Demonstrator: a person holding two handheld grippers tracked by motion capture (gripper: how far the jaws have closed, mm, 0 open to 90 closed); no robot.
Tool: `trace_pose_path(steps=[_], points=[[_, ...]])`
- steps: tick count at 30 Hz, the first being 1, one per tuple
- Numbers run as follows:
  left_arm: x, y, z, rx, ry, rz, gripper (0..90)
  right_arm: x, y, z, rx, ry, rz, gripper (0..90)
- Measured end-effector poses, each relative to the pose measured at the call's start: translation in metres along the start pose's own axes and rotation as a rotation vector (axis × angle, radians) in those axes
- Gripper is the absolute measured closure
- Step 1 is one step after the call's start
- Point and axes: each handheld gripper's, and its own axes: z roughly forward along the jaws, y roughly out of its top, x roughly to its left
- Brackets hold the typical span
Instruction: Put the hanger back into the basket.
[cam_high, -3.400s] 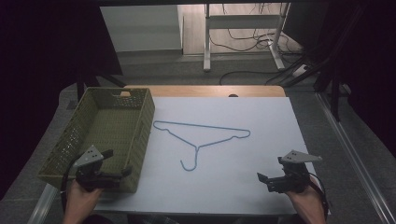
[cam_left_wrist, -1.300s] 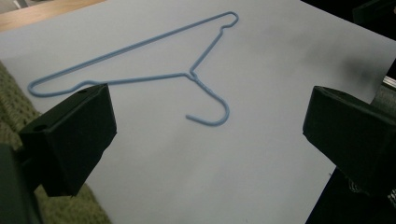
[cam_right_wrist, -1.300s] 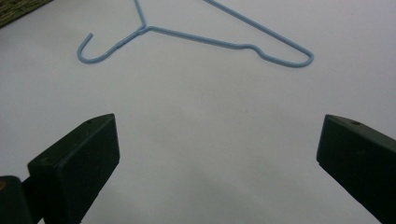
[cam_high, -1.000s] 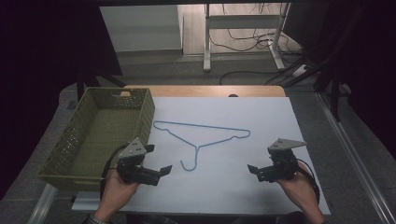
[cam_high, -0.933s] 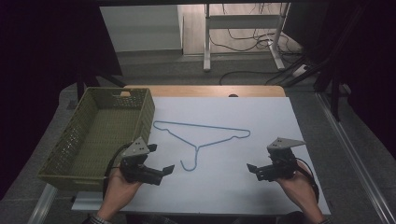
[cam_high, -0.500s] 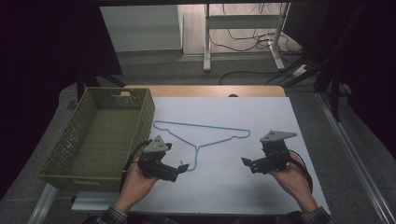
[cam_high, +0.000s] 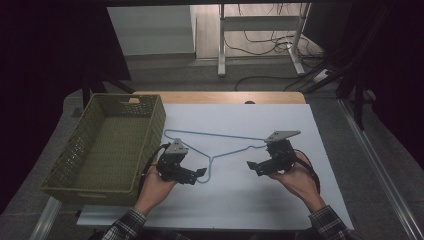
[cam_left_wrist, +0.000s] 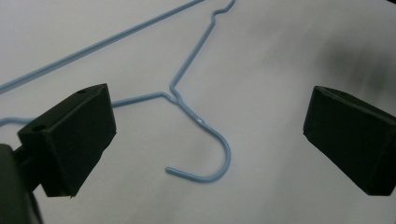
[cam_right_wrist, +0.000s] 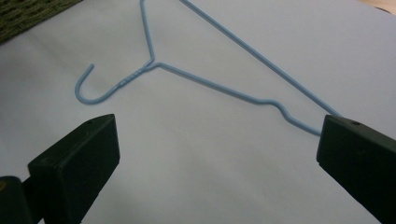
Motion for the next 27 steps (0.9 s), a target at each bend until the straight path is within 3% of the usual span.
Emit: trace_pose_path(steps=[7, 12, 18, 23, 27], points=[[0.011, 0.002, 0.016, 0.012, 0.014, -0.015, 2.8, 0.003, 0.013, 0.021, 0.037, 0.007, -0.01, 0.4], [0.017, 0.001, 0.024, 0.014, 0.025, -0.016, 2.9, 0.004, 0.021, 0.034, 0.049, 0.014, -0.014, 5.9], [0.025, -0.008, 0.029, 0.03, 0.048, -0.004, 2.8, 0.006, 0.03, 0.05, 0.053, 0.017, -0.042, 14.7], [0.03, -0.014, 0.03, 0.024, 0.048, -0.025, 2.8, 0.001, 0.039, 0.064, 0.047, 0.013, -0.055, 25.4], [0.031, -0.017, 0.033, 0.031, 0.055, -0.022, 2.7, -0.002, 0.045, 0.078, 0.056, 0.049, -0.061, 34.3]])
